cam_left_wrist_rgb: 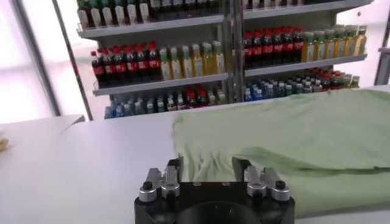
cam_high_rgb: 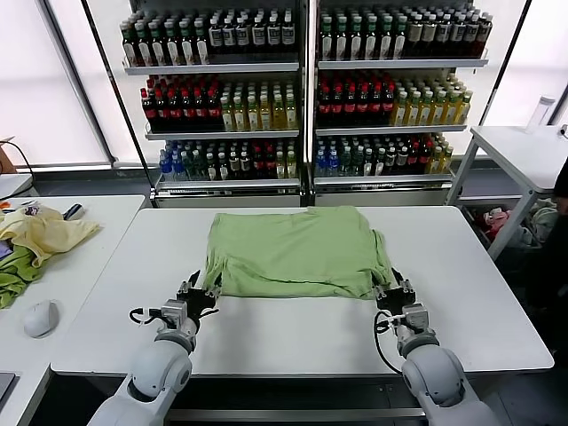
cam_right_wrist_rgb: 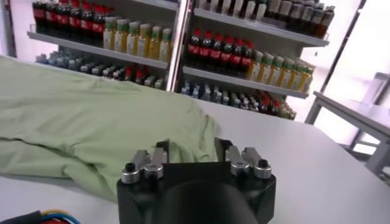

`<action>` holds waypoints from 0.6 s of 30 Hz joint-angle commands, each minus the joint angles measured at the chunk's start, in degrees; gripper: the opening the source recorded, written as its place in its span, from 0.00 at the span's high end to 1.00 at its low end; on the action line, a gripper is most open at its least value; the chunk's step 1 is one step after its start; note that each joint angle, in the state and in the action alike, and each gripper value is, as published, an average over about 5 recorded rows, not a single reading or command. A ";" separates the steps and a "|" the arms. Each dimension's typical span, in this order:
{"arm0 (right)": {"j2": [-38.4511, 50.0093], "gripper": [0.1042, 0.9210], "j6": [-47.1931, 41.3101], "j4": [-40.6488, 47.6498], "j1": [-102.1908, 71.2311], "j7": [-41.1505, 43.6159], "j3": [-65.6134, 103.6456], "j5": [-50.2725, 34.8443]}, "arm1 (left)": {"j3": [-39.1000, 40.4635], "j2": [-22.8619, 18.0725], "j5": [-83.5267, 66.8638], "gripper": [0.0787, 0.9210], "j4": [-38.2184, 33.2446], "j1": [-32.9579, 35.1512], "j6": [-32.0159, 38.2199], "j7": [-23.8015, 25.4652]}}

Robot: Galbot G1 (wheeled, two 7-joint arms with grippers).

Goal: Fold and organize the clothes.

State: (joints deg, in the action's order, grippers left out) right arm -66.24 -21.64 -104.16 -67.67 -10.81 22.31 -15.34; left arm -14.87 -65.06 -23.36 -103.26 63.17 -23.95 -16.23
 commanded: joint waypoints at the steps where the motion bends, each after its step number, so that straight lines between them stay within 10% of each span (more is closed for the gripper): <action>1: -0.11 0.14 -3.04 -0.11 -1.88 -0.91 2.51 -4.03 | -0.98 -0.55 -2.48 0.13 1.46 0.41 -1.55 -0.68; 18: -0.39 0.59 -5.39 3.14 1.28 -2.16 -1.36 -10.98 | 0.77 -0.87 -10.54 0.59 7.60 -3.68 -3.18 -1.15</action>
State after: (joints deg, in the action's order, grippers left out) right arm -66.41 -25.88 -101.69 -66.52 -12.61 21.15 -23.95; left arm -14.34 -65.89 -29.77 -98.76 60.69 -26.51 -17.24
